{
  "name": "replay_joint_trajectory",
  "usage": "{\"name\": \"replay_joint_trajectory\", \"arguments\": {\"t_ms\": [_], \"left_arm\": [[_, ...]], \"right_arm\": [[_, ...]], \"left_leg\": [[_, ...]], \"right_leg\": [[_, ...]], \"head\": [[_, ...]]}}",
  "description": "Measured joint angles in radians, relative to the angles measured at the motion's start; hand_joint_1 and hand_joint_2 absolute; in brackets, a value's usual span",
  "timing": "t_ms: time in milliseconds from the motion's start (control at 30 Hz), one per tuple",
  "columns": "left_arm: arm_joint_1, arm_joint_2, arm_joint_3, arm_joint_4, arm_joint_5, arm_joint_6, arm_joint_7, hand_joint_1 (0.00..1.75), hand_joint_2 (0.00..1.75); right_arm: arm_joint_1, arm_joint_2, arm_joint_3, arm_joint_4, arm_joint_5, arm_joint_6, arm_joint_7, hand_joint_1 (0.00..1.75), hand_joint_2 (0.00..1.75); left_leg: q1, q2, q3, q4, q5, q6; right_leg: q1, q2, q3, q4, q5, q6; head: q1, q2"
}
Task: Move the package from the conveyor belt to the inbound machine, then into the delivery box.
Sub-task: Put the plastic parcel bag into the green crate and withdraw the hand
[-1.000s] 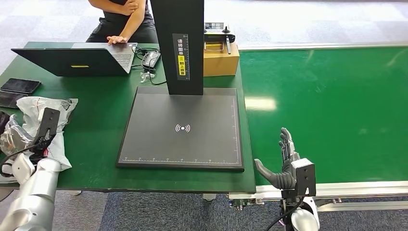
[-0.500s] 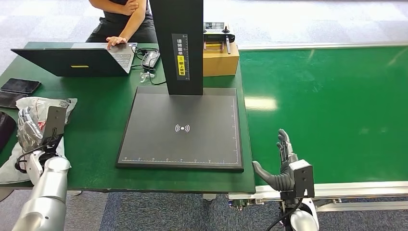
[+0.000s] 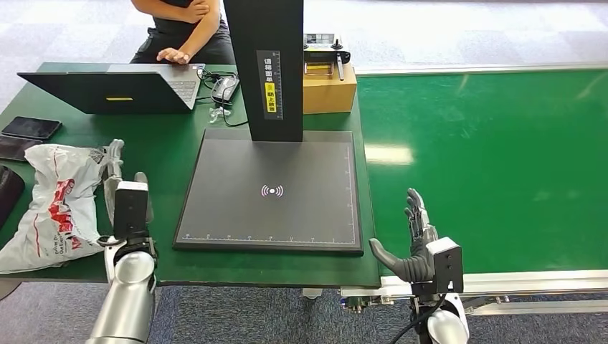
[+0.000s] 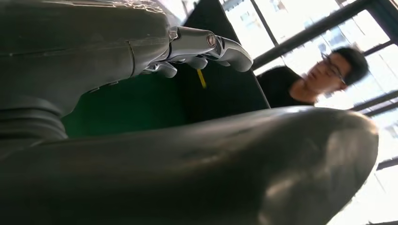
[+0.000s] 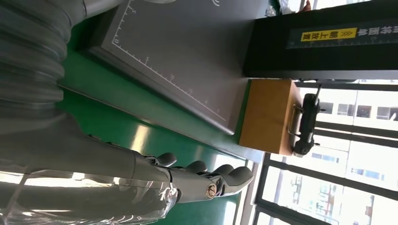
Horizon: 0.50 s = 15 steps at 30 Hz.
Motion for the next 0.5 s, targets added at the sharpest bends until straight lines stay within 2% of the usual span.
{"name": "replay_joint_trajectory", "arguments": {"t_ms": [67, 233, 433, 500], "left_arm": [[0.019, -0.020, -0.037, -0.022, 0.030, -0.027, -0.014, 0.00, 1.75], [0.058, -0.064, -0.124, -0.075, 0.129, -0.130, -0.030, 0.00, 1.75], [0.086, -0.092, -0.187, -0.108, 0.417, -0.438, -0.039, 0.00, 1.75], [0.091, -0.098, -0.196, -0.108, 0.479, -0.487, -0.041, 0.00, 1.75]], "right_arm": [[-0.008, 0.000, 0.008, 0.002, -0.002, 0.001, -0.005, 0.00, 1.75], [-0.032, 0.000, 0.029, 0.003, -0.010, 0.003, -0.018, 0.00, 1.75], [-0.058, 0.000, 0.045, 0.018, -0.037, 0.011, -0.028, 0.00, 1.75], [-0.064, 0.000, 0.046, 0.026, -0.051, 0.018, -0.029, 0.00, 1.75]], "left_leg": [[0.000, 0.000, 0.000, 0.000, 0.000, 0.000], [0.000, 0.000, 0.000, 0.000, 0.000, 0.000], [0.000, 0.000, 0.000, 0.000, 0.000, 0.000], [0.000, 0.000, 0.000, 0.000, 0.000, 0.000]], "right_leg": [[0.000, 0.000, 0.000, 0.000, 0.000, 0.000], [0.000, 0.000, 0.000, 0.000, 0.000, 0.000], [0.000, 0.000, 0.000, 0.000, 0.000, 0.000], [0.000, 0.000, 0.000, 0.000, 0.000, 0.000]], "head": [[0.000, 0.000], [0.000, 0.000], [0.000, 0.000], [0.000, 0.000]]}}
